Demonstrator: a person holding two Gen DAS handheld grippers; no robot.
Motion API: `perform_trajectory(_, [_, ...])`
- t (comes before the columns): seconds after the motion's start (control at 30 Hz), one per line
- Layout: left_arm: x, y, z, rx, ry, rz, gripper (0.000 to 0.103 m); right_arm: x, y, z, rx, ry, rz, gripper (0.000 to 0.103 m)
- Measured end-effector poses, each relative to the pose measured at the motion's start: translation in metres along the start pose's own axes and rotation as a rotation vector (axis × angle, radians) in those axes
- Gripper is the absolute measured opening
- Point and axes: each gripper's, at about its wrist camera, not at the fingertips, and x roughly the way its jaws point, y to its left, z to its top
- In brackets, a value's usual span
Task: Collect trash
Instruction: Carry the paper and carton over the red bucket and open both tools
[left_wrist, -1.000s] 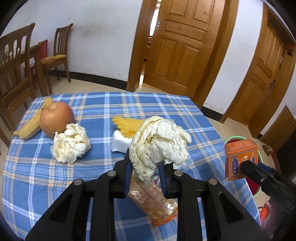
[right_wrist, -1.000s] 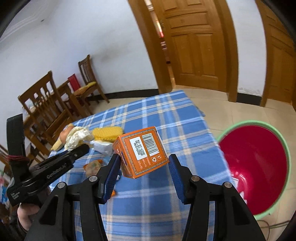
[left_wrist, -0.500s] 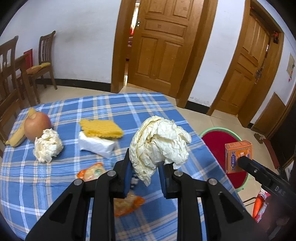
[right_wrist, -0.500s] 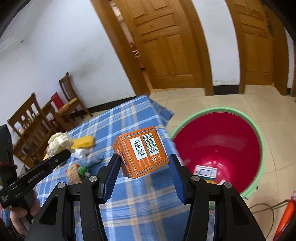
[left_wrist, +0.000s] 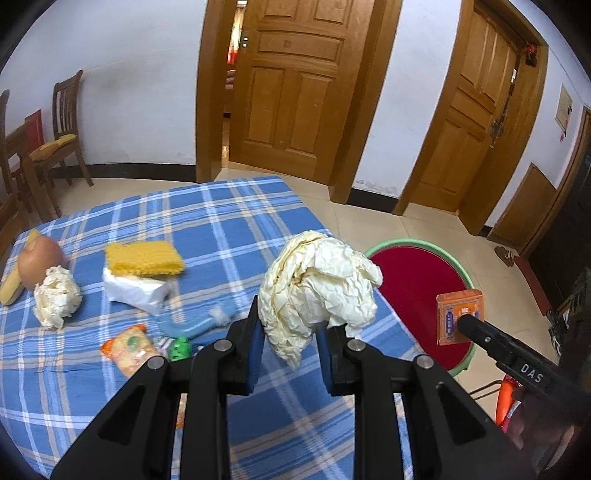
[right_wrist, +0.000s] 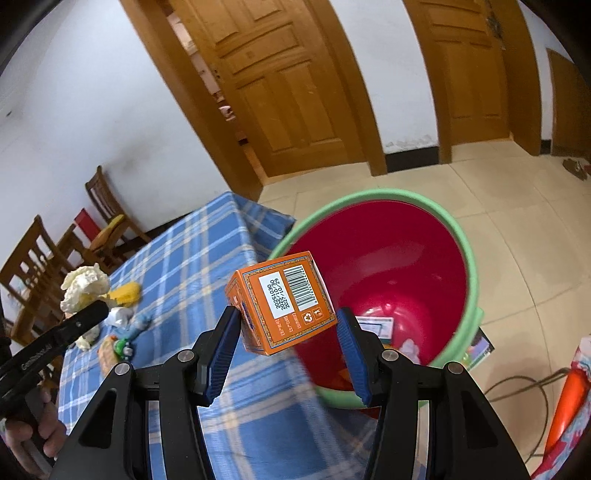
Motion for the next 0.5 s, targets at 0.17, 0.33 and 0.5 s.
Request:
perform_trajectory(0.17, [0.008, -0.018, 0.000, 0.030, 0.014, -0.019, 0.025, 0.004, -0.021, -0.001, 0.036, 0.011, -0.049, 0.055])
perform_trajectory(0.33, [0.016, -0.035, -0.001, 0.056, 0.029, -0.039, 0.025, 0.008, -0.036, -0.003, 0.064, 0.027, -0.087, 0.056])
perform_trajectory(0.5, [0.024, -0.051, -0.002, 0.086, 0.046, -0.059, 0.025, 0.006, -0.047, -0.003, 0.078, 0.024, -0.107, 0.057])
